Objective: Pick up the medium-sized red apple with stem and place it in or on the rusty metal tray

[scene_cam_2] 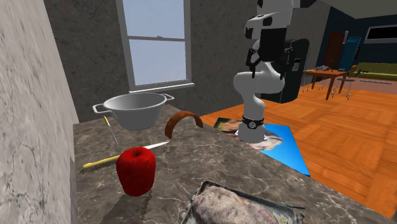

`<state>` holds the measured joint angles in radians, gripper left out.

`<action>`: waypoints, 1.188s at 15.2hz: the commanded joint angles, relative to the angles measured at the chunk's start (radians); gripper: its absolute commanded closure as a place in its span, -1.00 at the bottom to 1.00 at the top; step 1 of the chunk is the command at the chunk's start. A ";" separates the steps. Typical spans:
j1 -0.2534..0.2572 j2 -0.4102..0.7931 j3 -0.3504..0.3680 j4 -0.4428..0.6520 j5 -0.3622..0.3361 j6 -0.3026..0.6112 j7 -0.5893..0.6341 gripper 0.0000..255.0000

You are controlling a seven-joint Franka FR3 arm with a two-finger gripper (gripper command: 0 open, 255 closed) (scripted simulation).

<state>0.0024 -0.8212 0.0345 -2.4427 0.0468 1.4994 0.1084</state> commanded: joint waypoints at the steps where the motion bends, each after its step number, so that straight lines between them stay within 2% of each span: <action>1: 0.000 0.000 0.000 0.000 0.000 0.000 0.000 -1.00; 10: -0.038 0.172 -0.171 0.012 -0.123 0.229 -0.242 -1.00; 18: -0.042 0.402 -0.312 0.121 -0.146 0.417 -0.455 -1.00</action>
<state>-0.0407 -0.4624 -0.2564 -2.3447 -0.1005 1.8874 -0.3132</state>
